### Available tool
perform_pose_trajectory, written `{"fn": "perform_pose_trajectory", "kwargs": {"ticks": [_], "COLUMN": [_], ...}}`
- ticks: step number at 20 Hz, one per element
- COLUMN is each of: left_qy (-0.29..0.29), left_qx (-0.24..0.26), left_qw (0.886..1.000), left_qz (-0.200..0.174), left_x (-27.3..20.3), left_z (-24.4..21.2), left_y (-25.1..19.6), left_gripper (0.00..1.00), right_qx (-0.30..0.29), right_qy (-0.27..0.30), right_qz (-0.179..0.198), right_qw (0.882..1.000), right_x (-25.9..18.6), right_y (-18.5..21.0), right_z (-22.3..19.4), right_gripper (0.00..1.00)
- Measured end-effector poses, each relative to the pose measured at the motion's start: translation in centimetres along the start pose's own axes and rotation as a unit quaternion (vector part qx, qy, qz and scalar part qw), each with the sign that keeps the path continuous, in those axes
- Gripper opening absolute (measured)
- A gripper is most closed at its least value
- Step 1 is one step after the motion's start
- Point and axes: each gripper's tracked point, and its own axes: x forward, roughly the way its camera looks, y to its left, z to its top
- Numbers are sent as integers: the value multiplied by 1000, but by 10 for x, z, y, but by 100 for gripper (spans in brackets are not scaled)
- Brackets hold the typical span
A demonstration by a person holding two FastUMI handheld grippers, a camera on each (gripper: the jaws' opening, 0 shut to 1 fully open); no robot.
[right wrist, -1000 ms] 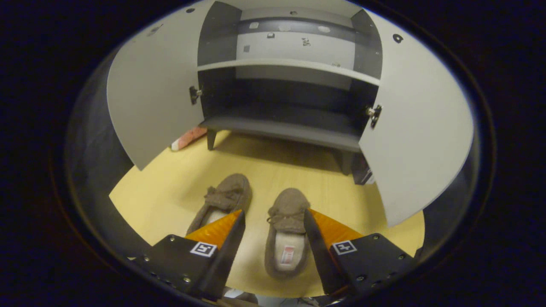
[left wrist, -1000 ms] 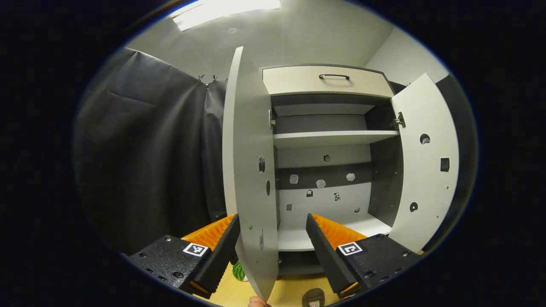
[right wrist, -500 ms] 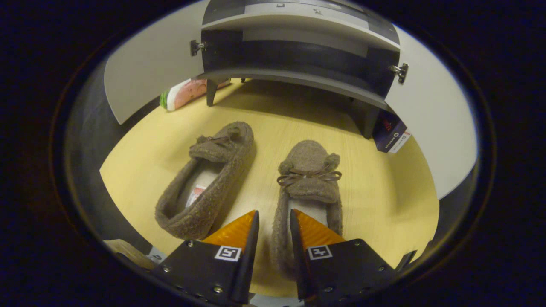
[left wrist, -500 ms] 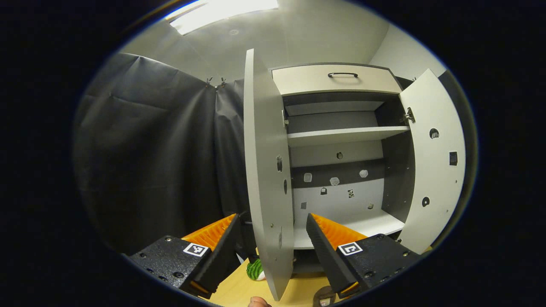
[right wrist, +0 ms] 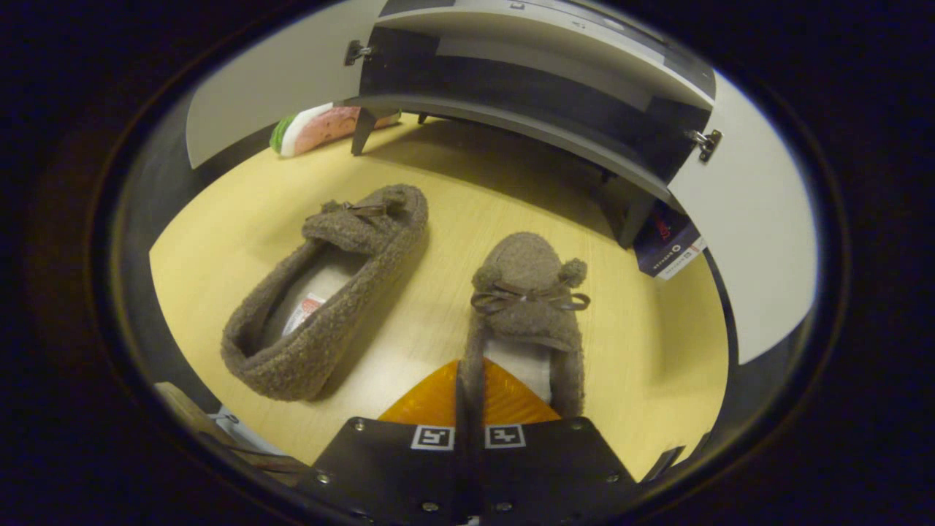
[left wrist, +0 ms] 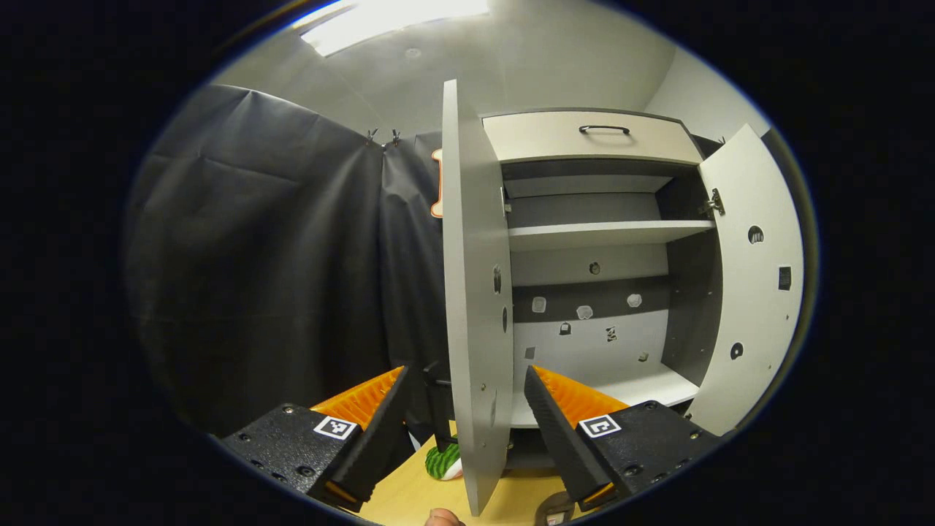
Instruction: Grab one shoe with the right hand and put it into the shoe cabinet, grab the other shoe with the left hand and put it into the shoe cabinet; then close the right door with the right hand and the left door with the left hand.
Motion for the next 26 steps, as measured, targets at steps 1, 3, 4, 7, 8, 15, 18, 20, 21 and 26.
{"fn": "perform_pose_trajectory", "kwargs": {"ticks": [1, 3, 4, 7, 8, 15, 18, 20, 21, 26], "left_qy": [0, 1, 1, 2, 3, 5, 7, 6, 6, 3], "left_qx": [-1, -1, -1, -2, -2, -3, -4, -4, -4, 1], "left_qw": [1000, 1000, 1000, 1000, 1000, 1000, 1000, 1000, 1000, 1000], "left_qz": [1, 1, 2, 2, 1, 4, 6, 8, 8, 19], "left_x": [1, 1, 1, 2, 2, 3, 3, 2, 2, -2], "left_z": [0, -1, -1, -2, -2, -5, -6, -6, -6, -4], "left_y": [1, 1, 1, 1, 1, 4, 6, 6, 7, 16], "left_gripper": [95, 95, 95, 95, 95, 95, 95, 95, 95, 95], "right_qx": [8, 25, 32, 59, 70, 103, 125, 136, 138, 119], "right_qy": [-1, -4, -9, -28, -34, -121, -184, -229, -249, -331], "right_qz": [5, 8, 7, 12, 16, 11, 4, 0, -1, -20], "right_qw": [1000, 1000, 999, 998, 997, 987, 975, 964, 959, 936], "right_x": [-4, -8, -10, -20, -25, -81, -120, -145, -156, -182], "right_y": [0, -5, -7, -14, -15, -41, -59, -73, -80, -121], "right_z": [2, 7, 11, 29, 35, 113, 173, 219, 242, 355], "right_gripper": [1, 1, 1, 1, 1, 0, 0, 1, 0, 0]}}
